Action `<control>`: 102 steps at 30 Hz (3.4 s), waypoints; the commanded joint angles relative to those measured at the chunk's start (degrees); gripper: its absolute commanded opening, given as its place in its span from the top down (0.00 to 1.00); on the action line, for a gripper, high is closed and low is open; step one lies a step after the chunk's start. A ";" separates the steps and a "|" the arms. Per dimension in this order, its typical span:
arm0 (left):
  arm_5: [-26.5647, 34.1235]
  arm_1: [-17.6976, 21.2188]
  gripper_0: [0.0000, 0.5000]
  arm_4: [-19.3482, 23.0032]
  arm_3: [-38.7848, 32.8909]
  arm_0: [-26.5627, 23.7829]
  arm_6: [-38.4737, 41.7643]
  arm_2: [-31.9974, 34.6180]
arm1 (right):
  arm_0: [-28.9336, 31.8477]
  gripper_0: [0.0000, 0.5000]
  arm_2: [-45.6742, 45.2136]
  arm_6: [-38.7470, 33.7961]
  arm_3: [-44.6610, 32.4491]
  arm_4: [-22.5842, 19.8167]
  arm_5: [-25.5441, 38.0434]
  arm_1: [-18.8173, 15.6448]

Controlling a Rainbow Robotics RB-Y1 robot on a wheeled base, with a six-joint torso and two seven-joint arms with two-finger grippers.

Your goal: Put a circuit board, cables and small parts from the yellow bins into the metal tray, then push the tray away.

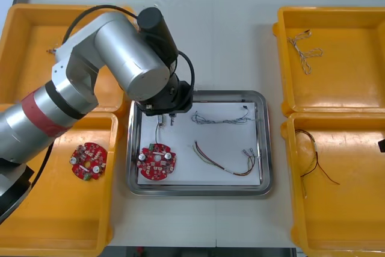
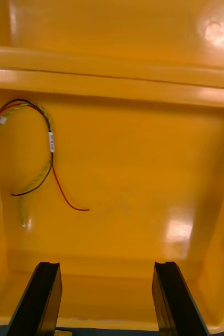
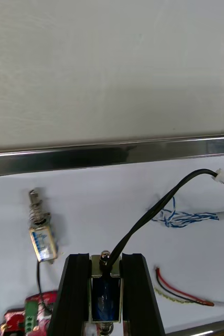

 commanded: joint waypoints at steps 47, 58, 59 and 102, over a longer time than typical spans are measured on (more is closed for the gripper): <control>1.86 1.62 0.00 3.14 -2.21 -2.58 5.06 1.97 | 0.01 0.00 -6.90 -4.27 -1.15 -0.63 0.16 4.98; 14.96 9.17 0.00 11.40 -9.85 -2.50 4.01 10.67 | -4.12 0.00 -1.18 -2.95 -3.26 -7.84 0.16 0.32; 16.19 9.79 0.00 12.02 -10.47 -2.50 3.83 11.29 | -5.00 0.00 -0.57 -2.78 -3.70 -8.36 0.16 -0.03; 21.25 30.27 0.00 22.21 -28.57 29.32 -19.99 42.75 | -50.70 0.00 67.19 3.64 -2.91 2.62 -5.77 13.06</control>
